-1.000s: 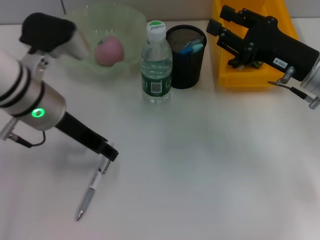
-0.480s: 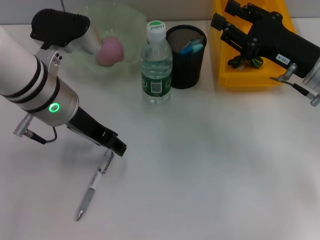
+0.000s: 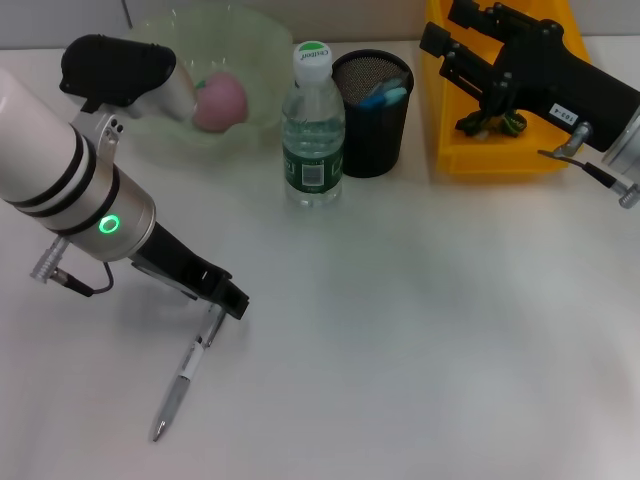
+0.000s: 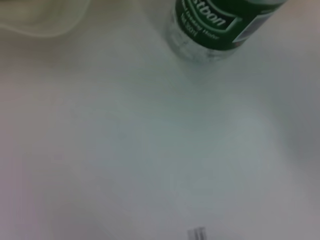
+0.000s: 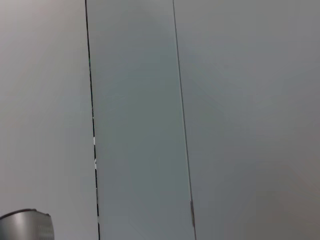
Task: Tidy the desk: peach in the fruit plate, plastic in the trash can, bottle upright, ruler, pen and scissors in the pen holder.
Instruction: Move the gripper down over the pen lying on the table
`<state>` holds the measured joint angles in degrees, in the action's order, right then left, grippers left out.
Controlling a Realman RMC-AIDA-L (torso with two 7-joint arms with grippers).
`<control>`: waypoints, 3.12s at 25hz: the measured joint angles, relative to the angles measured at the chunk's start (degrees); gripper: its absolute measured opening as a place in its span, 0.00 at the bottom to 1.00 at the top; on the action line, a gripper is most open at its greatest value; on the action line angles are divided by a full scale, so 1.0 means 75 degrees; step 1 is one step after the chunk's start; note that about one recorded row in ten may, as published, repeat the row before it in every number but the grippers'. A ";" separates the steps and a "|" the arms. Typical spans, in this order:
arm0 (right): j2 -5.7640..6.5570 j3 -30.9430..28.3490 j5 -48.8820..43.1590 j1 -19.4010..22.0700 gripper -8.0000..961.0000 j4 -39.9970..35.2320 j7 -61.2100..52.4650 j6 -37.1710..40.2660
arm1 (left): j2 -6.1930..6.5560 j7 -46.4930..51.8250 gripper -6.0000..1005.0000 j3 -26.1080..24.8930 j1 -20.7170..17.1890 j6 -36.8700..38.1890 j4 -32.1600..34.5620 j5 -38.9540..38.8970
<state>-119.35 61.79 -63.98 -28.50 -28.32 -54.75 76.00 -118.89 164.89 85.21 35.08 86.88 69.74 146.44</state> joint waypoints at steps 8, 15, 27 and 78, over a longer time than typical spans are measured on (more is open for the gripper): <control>-0.0007 0.0000 0.0000 -0.0027 0.51 0.0003 -0.0001 -0.0002 | 0.0020 -0.0012 0.63 0.0046 0.0000 -0.0039 -0.0130 0.0044; -0.0021 0.0000 0.0076 -0.0107 0.51 0.0044 -0.0001 -0.0075 | 0.0000 -0.0017 0.63 0.0063 0.0035 -0.0083 -0.0233 0.0231; -0.0022 0.0000 0.0082 -0.0231 0.51 0.0105 0.0000 -0.0152 | -0.0015 -0.0047 0.63 0.0076 0.0081 -0.0152 -0.0330 0.0207; -0.0012 0.0000 0.0081 -0.0336 0.51 0.0137 0.0000 -0.0253 | -0.0002 -0.0031 0.55 0.0449 0.0181 -0.0300 -0.0622 0.0240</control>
<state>-119.44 61.79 -63.37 -31.02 -27.29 -54.75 74.10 -118.91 164.66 88.58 36.44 84.63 65.08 148.23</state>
